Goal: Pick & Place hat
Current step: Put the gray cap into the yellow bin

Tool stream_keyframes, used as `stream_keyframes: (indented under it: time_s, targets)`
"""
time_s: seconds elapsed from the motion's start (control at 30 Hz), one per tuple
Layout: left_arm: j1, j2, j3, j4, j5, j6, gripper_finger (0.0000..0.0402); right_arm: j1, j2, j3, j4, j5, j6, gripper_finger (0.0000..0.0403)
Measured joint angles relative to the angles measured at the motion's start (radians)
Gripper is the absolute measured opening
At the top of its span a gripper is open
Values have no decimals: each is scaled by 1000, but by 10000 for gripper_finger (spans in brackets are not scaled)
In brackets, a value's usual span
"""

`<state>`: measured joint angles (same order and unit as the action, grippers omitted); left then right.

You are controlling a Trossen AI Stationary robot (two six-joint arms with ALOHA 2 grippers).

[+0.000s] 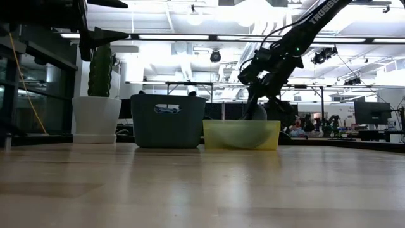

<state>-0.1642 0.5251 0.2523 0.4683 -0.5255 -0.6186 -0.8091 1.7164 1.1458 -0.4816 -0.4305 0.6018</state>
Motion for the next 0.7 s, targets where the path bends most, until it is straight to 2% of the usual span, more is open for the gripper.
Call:
stream_keyframes:
  time_s: [0.2, 0.5, 0.7]
  targets:
    - [0, 0, 0, -7, 1, -13, 271, -8, -19, 0, -16, -8, 0, 211]
    - [0, 0, 1, -7, 2, -16, 271, -23, -88, 0, -94, -14, -52, 213]
    - [0, 0, 1, -7, 3, -17, 271, -43, -147, 0, -201, 89, -117, 210]
